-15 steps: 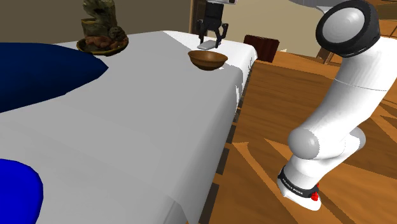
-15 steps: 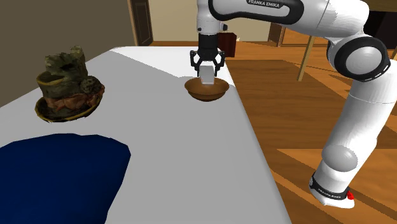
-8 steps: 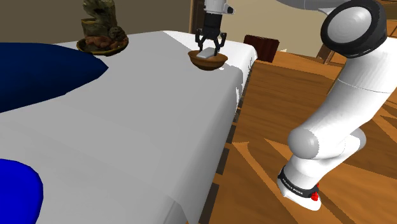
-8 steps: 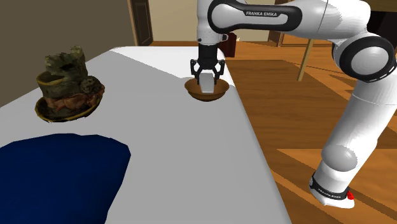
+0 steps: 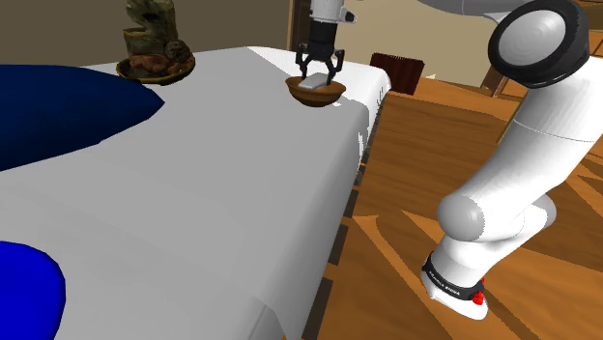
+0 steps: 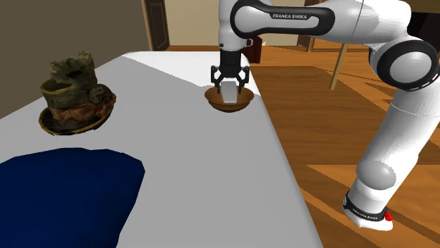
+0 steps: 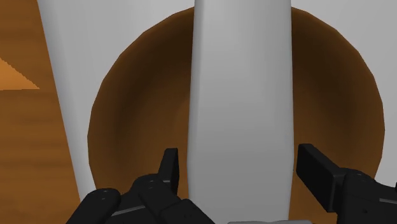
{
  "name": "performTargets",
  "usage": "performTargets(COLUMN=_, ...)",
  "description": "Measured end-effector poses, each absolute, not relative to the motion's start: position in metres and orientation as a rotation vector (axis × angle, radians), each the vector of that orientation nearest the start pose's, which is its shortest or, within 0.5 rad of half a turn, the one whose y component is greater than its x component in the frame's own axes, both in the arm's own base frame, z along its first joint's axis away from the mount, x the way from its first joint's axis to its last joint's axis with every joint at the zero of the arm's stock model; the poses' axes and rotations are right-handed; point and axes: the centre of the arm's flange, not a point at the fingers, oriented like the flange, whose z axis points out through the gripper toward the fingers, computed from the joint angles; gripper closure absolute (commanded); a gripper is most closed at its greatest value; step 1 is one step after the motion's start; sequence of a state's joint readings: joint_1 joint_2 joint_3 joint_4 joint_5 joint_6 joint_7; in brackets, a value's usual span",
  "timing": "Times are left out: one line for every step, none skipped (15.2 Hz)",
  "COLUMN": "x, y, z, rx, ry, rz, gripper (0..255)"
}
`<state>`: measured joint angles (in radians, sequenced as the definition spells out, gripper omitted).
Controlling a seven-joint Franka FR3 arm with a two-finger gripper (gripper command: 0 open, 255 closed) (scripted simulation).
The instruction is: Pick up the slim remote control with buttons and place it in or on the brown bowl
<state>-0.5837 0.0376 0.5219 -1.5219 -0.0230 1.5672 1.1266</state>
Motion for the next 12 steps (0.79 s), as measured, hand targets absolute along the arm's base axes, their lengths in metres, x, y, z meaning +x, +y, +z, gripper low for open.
performTargets(x=0.563, y=-0.043, z=0.628, rx=-2.6, ry=1.758, rz=-0.019, gripper=0)
performTargets(x=0.563, y=-0.043, z=0.628, rx=-2.6, ry=1.759, rz=-0.018, gripper=0)
performTargets(x=0.563, y=-0.044, z=0.628, rx=-2.6, ry=1.759, rz=-0.017, gripper=0)
performTargets(x=0.563, y=-0.044, z=0.628, rx=-2.6, ry=1.759, rz=-0.017, gripper=0)
performTargets(x=0.563, y=-0.043, z=0.628, rx=-2.6, ry=1.759, rz=-0.017, gripper=0)
performTargets(x=0.564, y=-0.043, z=0.635, rx=-2.6, ry=1.758, rz=-0.018, gripper=0)
performTargets(x=0.564, y=-0.042, z=0.643, rx=-2.6, ry=1.758, rz=-0.018, gripper=0)
performTargets(x=0.562, y=-0.042, z=0.655, rx=-2.601, ry=1.757, rz=-0.018, gripper=0)
performTargets(x=0.561, y=-0.04, z=0.666, rx=-2.601, ry=1.757, rz=-0.019, gripper=0)
performTargets(x=0.561, y=-0.041, z=0.672, rx=-2.601, ry=1.757, rz=-0.019, gripper=0)
performTargets(x=0.562, y=-0.042, z=0.675, rx=-2.601, ry=1.758, rz=-0.018, gripper=0)
performTargets(x=0.562, y=-0.042, z=0.676, rx=-2.6, ry=1.758, rz=-0.018, gripper=0)
